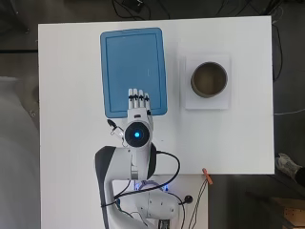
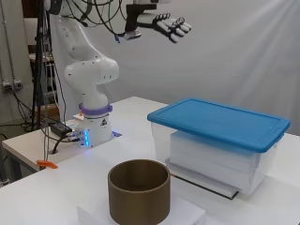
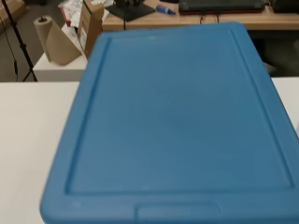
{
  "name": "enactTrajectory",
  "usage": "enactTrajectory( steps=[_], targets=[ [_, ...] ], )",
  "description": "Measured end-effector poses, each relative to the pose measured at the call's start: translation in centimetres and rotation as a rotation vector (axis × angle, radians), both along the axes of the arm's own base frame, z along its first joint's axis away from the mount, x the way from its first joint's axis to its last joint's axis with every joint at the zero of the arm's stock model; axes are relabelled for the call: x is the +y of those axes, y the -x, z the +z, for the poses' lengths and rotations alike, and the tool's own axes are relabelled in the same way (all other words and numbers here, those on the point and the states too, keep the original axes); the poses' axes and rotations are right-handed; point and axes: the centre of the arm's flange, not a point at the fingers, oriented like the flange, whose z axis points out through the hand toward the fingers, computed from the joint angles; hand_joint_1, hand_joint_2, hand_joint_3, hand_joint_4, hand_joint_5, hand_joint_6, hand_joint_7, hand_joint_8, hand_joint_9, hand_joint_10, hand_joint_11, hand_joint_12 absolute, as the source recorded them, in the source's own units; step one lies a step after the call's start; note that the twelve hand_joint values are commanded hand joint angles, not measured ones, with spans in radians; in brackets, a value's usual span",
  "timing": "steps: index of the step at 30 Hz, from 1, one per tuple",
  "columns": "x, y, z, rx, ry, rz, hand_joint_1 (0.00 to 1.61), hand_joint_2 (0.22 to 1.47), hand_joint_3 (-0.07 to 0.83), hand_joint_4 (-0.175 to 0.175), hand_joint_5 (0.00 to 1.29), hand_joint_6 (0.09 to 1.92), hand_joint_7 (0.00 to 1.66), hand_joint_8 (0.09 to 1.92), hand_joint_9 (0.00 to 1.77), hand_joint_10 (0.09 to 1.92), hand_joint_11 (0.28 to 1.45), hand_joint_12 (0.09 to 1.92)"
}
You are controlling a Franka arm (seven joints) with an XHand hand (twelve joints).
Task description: Teleoperate dual arm-hand system to remove items from a box
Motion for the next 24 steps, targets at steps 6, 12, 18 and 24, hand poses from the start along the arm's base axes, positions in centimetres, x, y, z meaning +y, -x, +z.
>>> enactTrajectory(
  steps=[6, 12, 18, 24],
  targets=[
    [16.4, -3.4, 8.0, -0.118, 0.103, 0.117, 0.12, 0.82, 0.003, 0.003, 0.04, 0.09, 0.16, 0.09, 0.25, 0.09, 0.44, 0.09],
    [40.9, -1.6, -1.8, 0.056, 0.152, 0.553, 0.18, 0.83, 0.003, 0.009, 0.04, 0.09, 0.14, 0.09, 0.23, 0.09, 0.44, 0.09],
    [39.7, -3.8, 1.3, 0.063, 0.008, 0.549, 0.16, 0.84, 0.005, 0.012, 0.04, 0.09, 0.12, 0.09, 0.21, 0.09, 0.43, 0.09],
    [34.6, -7.2, 5.7, 0.018, -0.081, 0.446, 0.15, 0.84, 0.002, 0.014, 0.04, 0.09, 0.12, 0.09, 0.22, 0.09, 0.43, 0.09]
  ],
)
